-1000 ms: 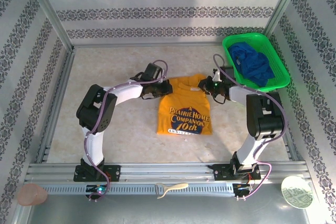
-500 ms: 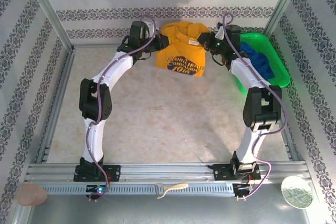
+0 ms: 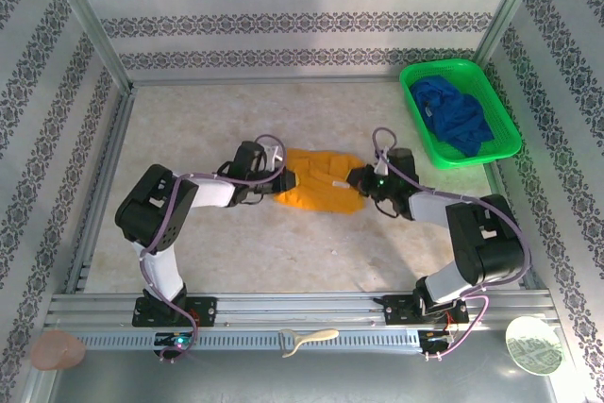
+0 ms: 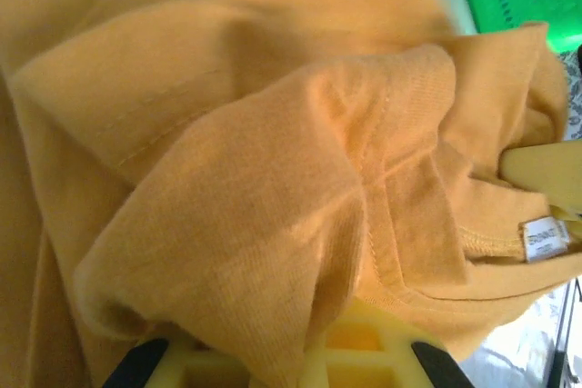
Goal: Fold the inside-out t-shirt
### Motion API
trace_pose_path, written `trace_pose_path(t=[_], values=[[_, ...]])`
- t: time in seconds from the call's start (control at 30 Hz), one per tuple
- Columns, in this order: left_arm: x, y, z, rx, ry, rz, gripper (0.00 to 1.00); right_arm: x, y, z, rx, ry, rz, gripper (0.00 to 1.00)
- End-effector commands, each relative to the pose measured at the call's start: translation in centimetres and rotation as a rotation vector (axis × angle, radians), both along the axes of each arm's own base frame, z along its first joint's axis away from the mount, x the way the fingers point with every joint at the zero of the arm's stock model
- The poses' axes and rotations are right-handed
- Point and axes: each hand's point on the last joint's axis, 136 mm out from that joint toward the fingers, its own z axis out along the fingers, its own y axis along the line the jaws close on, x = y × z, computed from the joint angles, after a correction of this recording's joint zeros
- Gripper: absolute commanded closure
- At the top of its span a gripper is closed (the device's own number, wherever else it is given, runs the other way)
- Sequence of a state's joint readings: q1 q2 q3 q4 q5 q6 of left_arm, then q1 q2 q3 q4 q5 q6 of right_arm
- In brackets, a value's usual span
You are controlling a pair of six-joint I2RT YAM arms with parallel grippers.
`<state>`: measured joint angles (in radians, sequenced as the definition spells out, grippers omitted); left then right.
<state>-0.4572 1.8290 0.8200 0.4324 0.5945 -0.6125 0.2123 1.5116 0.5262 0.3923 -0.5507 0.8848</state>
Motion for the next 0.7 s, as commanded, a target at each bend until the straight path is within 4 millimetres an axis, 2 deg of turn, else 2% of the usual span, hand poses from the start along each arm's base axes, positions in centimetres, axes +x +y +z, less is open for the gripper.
trace_pose_path(t=[0.0, 0.13, 0.23, 0.33, 0.53, 0.57, 0.6, 0.63, 0.67], values=[[2.9, 0.1, 7.9, -0.128, -0.261, 0.088, 1.0, 1.6, -0.7, 5.5, 0.017, -0.222, -0.049, 1.0], [3.4, 0.0, 7.3, -0.095, -0.249, 0.083, 1.0, 2.4, -1.3, 5.9, -0.024, -0.232, -0.058, 1.0], [4.3, -0.1, 6.7, -0.063, -0.233, 0.09, 1.0, 3.4, -1.8, 5.3, -0.033, -0.206, -0.084, 1.0], [5.3, -0.1, 5.5, -0.013, -0.218, 0.101, 1.0, 4.2, -2.8, 3.7, -0.066, -0.171, -0.132, 1.0], [7.1, 0.3, 0.5, 0.102, -0.123, 0.125, 1.0, 6.1, -3.8, -1.0, -0.122, -0.051, -0.184, 1.0], [7.4, 0.6, -0.1, 0.107, -0.107, 0.137, 1.0, 6.6, -3.9, -1.6, -0.126, -0.037, -0.181, 0.97], [7.5, 0.9, -0.7, 0.115, -0.092, 0.151, 0.99, 6.9, -4.0, -2.1, -0.129, -0.018, -0.181, 0.85], [7.7, 1.3, -1.3, 0.125, -0.074, 0.171, 0.88, 7.1, -4.2, -2.1, -0.123, -0.016, -0.181, 0.73], [7.9, 1.7, -1.5, 0.125, -0.062, 0.186, 0.72, 7.3, -4.6, -1.7, -0.123, -0.026, -0.187, 0.63]])
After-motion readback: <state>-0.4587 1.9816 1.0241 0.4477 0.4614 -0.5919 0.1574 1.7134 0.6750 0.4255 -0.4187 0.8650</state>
